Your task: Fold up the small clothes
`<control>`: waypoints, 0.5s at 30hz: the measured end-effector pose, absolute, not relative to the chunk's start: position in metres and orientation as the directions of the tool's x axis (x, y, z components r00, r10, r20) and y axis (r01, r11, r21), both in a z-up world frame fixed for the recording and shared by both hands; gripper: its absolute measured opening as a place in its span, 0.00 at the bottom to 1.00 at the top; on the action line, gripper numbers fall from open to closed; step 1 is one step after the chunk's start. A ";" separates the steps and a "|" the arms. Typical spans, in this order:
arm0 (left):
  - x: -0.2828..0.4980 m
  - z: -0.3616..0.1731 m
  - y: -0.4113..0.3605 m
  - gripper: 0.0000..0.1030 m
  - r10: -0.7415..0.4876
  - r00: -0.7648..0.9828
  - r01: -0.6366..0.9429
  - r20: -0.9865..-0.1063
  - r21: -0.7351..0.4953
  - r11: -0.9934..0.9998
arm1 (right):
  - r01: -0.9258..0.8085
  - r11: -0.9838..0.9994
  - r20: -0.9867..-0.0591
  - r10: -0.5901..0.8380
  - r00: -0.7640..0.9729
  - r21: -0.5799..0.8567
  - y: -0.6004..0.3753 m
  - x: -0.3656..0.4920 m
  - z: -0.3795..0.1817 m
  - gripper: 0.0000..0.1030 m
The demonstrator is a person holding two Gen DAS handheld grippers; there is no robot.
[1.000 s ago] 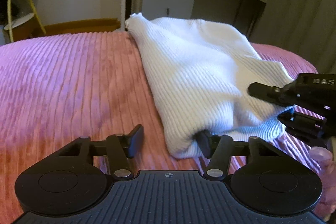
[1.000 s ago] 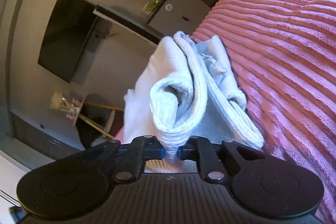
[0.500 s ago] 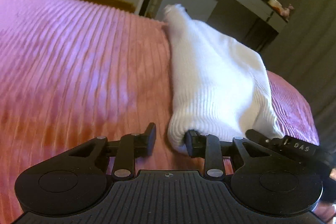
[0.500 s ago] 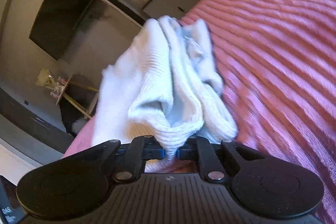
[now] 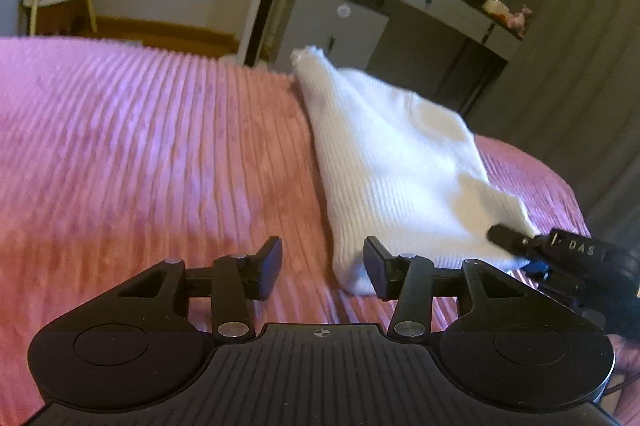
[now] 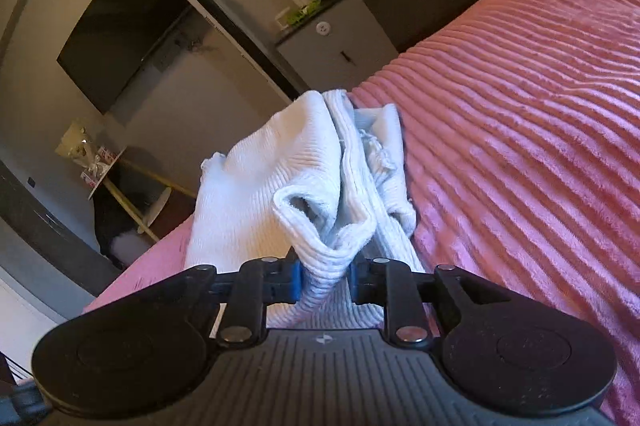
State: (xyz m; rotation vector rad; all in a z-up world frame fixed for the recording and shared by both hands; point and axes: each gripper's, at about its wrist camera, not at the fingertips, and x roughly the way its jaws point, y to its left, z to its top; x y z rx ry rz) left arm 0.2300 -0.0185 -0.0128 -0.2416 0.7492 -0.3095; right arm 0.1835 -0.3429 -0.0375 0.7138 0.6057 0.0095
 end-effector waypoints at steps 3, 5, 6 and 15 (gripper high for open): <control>0.235 -0.002 -0.015 0.53 -0.359 0.710 0.192 -0.606 -0.324 0.926 | 0.204 0.767 -0.511 0.182 0.840 0.608 -0.345 0.180 -0.028 0.21; 0.245 0.001 -0.017 0.54 -0.343 0.714 0.182 -0.610 -0.311 0.933 | 0.198 0.796 -0.486 0.134 0.864 0.572 -0.341 0.175 -0.014 0.23; 0.250 0.003 -0.020 0.54 -0.339 0.715 0.186 -0.611 -0.301 0.935 | 0.193 0.815 -0.469 0.107 0.877 0.547 -0.337 0.172 -0.007 0.23; 0.317 -0.012 -0.054 0.58 -0.326 0.658 0.189 -0.679 -0.270 0.944 | 0.105 0.937 -0.543 0.100 0.834 0.334 -0.304 0.239 -0.005 0.09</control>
